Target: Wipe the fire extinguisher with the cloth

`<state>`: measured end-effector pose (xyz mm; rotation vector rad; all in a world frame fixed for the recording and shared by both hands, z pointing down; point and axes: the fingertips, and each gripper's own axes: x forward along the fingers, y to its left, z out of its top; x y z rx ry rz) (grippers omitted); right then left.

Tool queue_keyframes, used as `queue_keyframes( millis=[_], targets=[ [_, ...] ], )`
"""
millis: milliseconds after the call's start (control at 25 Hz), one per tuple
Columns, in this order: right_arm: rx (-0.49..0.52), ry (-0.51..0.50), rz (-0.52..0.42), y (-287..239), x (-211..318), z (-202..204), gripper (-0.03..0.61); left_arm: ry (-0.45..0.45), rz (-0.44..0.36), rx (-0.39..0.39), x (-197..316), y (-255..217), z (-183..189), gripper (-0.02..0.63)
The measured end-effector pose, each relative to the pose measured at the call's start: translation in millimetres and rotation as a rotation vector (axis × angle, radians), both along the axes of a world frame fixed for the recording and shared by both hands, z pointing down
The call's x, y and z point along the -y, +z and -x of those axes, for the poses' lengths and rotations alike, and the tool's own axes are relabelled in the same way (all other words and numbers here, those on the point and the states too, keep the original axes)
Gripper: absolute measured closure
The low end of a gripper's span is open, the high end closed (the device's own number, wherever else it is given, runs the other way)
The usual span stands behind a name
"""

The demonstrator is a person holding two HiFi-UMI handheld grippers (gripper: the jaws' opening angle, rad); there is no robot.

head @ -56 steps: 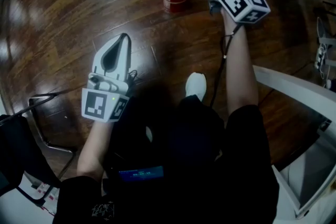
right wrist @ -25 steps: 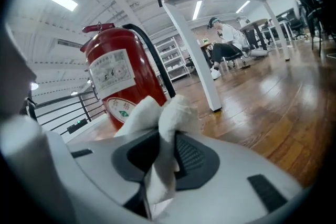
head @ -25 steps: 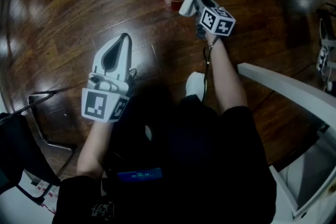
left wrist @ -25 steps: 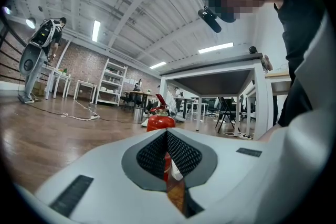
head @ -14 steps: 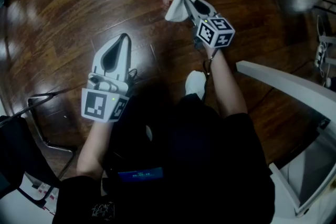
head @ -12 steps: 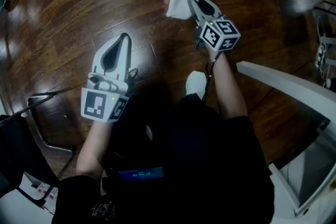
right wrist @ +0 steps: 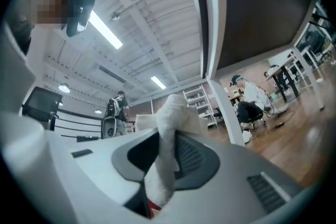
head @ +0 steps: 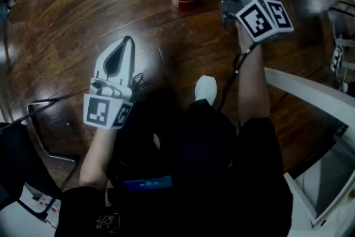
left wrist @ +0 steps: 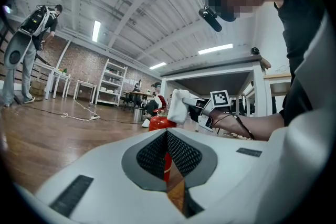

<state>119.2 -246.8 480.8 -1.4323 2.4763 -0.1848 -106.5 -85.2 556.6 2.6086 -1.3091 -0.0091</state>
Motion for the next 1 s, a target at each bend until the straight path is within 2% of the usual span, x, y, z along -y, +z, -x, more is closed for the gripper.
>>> queue_keyframes(
  millis=[240, 440, 520, 640, 720, 1000],
  targets=[
    [-0.110, 0.038, 0.128, 76.1, 9.0, 10.8, 0.483, -0.004, 0.000, 0.006, 0.3, -0.1, -1.4, 0.612],
    [-0.082, 0.091, 0.262, 159.7, -4.2, -0.5, 0.483, -0.008, 0.002, 0.009, 0.3, 1.0, -0.5, 0.612],
    [-0.083, 0.093, 0.331, 198.0, -3.7, 1.7, 0.483, -0.011, 0.004, 0.010, -0.4, 1.1, -0.3, 0.612],
    [-0.024, 0.105, 0.432, 243.3, 0.1, -0.7, 0.483, -0.012, 0.002, 0.009, -0.2, 1.3, -1.0, 0.612],
    [-0.030, 0.117, 0.489, 268.3, -0.9, -2.2, 0.483, -0.012, 0.001, 0.013, -0.9, 1.2, 0.0, 0.612],
    [-0.130, 0.056, 0.567, 311.7, -16.8, 16.3, 0.483, -0.032, -0.004, 0.021, -2.3, 2.1, 9.5, 0.612]
  ],
)
